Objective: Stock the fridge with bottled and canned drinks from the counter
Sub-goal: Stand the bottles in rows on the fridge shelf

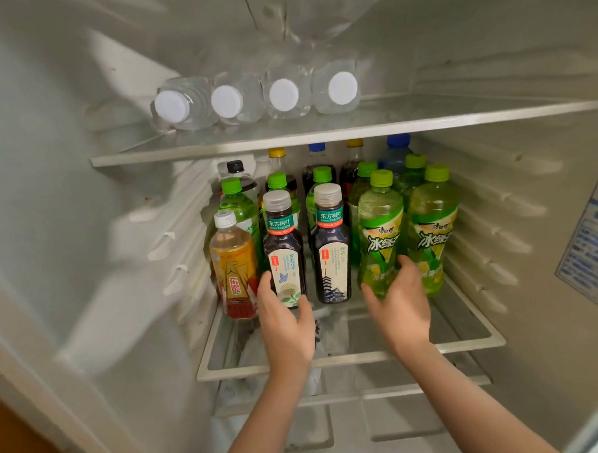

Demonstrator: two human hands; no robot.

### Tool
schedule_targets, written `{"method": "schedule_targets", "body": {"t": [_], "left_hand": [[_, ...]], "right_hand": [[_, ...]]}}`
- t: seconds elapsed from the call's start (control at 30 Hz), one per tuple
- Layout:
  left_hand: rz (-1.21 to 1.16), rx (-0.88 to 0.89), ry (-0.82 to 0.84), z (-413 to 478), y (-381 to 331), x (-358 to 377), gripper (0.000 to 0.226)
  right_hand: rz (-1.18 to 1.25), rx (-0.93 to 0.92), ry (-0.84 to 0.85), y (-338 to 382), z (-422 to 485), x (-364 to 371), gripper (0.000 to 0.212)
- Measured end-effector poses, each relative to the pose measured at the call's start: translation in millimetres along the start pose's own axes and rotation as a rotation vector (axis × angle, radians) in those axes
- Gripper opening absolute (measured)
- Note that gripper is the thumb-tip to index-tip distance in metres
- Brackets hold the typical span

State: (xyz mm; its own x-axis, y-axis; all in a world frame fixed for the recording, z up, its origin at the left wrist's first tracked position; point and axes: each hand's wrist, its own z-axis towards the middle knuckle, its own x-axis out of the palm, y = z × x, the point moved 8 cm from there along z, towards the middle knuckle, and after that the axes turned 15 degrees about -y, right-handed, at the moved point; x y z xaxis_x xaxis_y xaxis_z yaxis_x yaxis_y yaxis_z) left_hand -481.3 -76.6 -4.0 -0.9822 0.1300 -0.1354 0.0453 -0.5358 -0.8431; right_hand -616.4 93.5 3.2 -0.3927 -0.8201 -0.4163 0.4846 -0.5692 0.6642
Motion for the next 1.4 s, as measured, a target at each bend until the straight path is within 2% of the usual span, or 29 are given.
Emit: {"method": "schedule_targets", "body": {"t": [0.1, 0.17, 0.33, 0.73, 0.8, 0.93, 1.03, 1.17, 1.3, 1.4], "left_hand": [[0.006, -0.091, 0.041, 5, 3, 12, 0.074], [0.036, -0.088, 0.072, 6, 5, 19, 0.076], [0.142, -0.098, 0.006, 10, 9, 16, 0.06], [0.147, -0.074, -0.046, 7, 3, 13, 0.05], [0.147, -0.079, -0.044, 7, 3, 13, 0.051], [0.145, -0.085, -0.053, 7, 4, 12, 0.052], [0.128, -0.1, -0.065, 7, 4, 11, 0.054], [0.117, -0.122, -0.066, 7, 7, 10, 0.052], [0.118, -0.118, -0.07, 7, 7, 10, 0.051], [0.117, -0.12, -0.069, 8, 8, 10, 0.05]], "right_hand": [[-0.073, 0.019, 0.076, -8, 4, 10, 0.078], [-0.093, 0.005, 0.082, -8, 5, 11, 0.078], [-0.075, 0.017, 0.089, -8, 5, 11, 0.074], [-0.02, 0.051, 0.111, -10, 5, 7, 0.074], [0.015, 0.049, 0.072, -11, 5, -1, 0.069], [0.01, 0.039, -0.128, -25, 12, -30, 0.05], [-0.045, 0.13, -0.186, -42, 21, -42, 0.06], [-0.017, 0.221, -0.101, -55, 30, -34, 0.079], [-0.01, 0.201, -0.037, -57, 33, -26, 0.065], [0.022, 0.196, -0.023, -58, 34, -24, 0.064]]}}
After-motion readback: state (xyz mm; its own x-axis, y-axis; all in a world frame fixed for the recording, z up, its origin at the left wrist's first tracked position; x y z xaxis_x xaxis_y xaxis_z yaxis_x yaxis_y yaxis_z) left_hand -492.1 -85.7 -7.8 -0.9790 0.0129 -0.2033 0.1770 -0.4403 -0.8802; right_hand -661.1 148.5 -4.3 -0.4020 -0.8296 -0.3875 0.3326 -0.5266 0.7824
